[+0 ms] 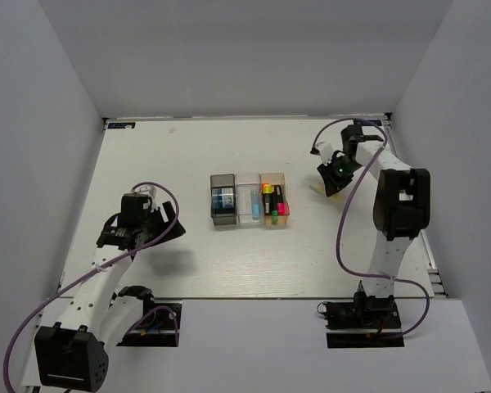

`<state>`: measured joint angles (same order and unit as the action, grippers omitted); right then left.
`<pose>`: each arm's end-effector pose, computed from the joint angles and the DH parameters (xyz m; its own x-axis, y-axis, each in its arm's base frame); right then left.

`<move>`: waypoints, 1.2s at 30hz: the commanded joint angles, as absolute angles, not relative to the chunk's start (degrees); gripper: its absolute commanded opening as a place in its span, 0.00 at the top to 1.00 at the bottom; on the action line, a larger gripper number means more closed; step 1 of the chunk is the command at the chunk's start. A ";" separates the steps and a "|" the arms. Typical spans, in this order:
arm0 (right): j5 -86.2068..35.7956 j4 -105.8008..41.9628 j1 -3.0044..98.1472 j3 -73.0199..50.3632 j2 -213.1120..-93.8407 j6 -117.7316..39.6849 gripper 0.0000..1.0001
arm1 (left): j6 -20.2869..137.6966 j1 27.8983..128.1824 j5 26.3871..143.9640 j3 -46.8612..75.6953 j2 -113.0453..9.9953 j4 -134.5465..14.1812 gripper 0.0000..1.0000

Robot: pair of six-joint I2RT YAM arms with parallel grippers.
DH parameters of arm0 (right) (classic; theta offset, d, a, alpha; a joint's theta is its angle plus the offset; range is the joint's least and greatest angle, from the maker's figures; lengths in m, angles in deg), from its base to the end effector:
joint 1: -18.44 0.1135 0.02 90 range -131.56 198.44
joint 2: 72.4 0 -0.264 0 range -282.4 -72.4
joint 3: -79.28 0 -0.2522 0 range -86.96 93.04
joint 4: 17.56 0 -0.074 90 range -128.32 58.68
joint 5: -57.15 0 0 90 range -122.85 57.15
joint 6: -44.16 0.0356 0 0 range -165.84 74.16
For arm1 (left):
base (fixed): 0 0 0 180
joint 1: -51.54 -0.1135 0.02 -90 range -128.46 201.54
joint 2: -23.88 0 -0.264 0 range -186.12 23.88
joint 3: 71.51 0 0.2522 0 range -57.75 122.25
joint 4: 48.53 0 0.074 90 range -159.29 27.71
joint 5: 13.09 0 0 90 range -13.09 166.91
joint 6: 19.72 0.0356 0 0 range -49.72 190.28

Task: Sort the stationery into containers
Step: Pick up the stationery from the center of the board, then place the stationery in the storage box.

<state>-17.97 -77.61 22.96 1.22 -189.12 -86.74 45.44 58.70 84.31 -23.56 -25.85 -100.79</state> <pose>0.4089 0.0415 0.1803 -0.6335 -0.6848 -0.3601 -0.7382 0.6744 0.0160 0.1638 -0.0252 0.2186 -0.8123 -0.3178 -0.4891 -0.1571 0.9267 -0.3413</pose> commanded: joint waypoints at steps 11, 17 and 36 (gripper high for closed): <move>3.94 -85.45 23.80 -7.77 -164.69 -81.00 1.00 | 45.76 58.22 85.97 -23.65 -23.67 -99.90 0.12; 15.38 -84.52 28.37 -5.58 -165.99 -73.71 1.00 | 45.59 58.22 86.14 -23.83 -23.84 -99.81 0.12; -13.86 -52.51 50.61 -3.20 -176.45 -27.29 1.00 | 45.94 58.31 84.74 -23.83 -23.49 -99.90 0.12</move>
<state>-4.16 -55.36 49.34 -5.93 -175.96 -32.21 45.42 58.70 85.03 -23.56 -24.85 -100.63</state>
